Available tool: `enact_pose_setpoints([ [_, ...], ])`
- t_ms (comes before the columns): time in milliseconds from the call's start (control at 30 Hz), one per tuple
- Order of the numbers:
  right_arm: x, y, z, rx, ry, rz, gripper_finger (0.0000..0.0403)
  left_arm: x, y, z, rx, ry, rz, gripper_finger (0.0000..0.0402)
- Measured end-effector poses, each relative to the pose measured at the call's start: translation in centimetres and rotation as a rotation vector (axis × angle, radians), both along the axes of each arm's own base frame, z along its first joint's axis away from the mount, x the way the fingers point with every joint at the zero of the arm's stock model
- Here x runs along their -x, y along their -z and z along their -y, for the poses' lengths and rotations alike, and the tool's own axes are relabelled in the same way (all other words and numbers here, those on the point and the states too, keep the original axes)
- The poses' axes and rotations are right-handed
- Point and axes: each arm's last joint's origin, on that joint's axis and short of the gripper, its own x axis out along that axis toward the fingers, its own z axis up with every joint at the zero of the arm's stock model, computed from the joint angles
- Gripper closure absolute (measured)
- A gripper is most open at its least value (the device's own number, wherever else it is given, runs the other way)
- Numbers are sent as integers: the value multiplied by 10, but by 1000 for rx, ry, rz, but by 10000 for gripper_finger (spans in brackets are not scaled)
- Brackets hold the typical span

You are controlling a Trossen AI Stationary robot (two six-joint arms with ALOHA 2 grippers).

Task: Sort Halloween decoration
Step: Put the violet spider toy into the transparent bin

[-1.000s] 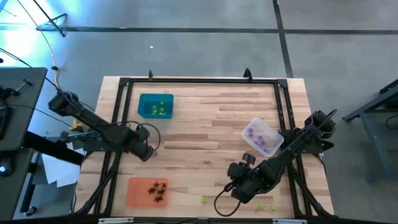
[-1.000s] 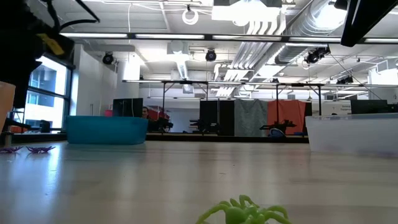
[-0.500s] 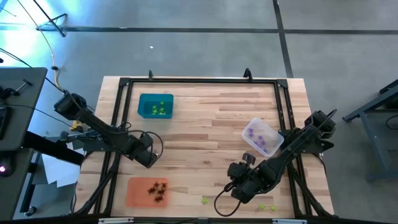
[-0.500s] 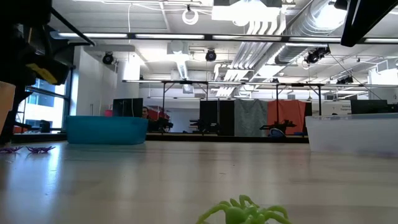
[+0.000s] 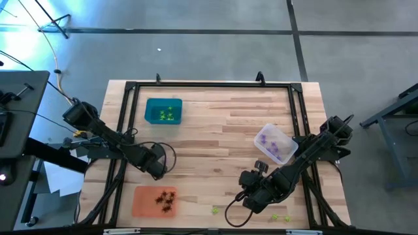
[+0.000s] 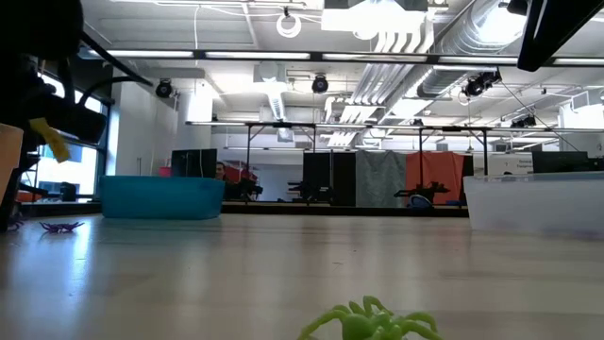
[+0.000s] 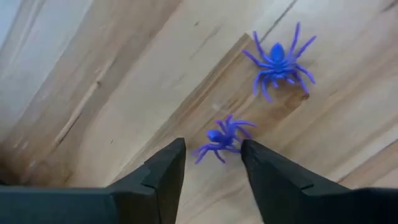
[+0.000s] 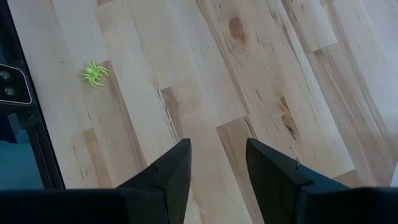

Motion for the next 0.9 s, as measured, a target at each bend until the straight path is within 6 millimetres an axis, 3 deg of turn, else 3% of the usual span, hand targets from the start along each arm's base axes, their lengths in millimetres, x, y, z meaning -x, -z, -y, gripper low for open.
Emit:
enact_pose_setpoints([
  [400,0,0,0,0,0,0,254,0,-1,1,44,3,12,389],
  [700,0,0,0,-1,0,0,254,-6,-11,4,63,68,51,401],
  [900,0,0,0,-3,1,2,254,-21,-42,11,72,141,187,401],
])
